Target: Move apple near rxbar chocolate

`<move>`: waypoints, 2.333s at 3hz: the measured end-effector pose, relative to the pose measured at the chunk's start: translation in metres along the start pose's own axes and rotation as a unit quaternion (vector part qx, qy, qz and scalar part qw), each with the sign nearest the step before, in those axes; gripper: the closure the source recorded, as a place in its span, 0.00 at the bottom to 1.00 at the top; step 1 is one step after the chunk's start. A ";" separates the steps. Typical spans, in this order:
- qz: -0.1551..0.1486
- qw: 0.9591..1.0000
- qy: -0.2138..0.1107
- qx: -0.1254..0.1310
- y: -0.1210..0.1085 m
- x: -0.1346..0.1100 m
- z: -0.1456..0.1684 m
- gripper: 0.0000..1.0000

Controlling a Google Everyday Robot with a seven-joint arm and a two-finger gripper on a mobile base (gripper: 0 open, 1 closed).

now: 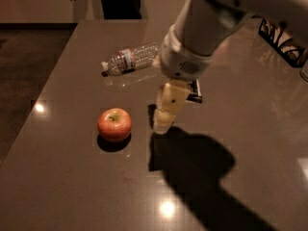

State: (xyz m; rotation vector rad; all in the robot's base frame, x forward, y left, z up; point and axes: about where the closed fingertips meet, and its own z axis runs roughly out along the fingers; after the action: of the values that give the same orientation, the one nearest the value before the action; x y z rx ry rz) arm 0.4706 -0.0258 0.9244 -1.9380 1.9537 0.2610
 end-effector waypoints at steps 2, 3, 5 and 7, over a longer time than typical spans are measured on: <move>-0.036 0.998 0.009 -0.040 0.015 -0.046 0.062 0.00; -0.043 0.997 0.020 -0.055 0.022 -0.052 0.083 0.00; -0.043 0.997 0.022 -0.063 0.035 -0.067 0.099 0.19; -0.015 0.998 0.013 -0.051 0.037 -0.069 0.086 0.64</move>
Offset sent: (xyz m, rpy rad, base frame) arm -0.0112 0.0974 -0.0702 -0.0583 0.0866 0.1398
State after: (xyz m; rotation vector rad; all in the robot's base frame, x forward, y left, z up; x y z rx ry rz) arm 0.4438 0.0727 0.8679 -2.0424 1.9621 0.3365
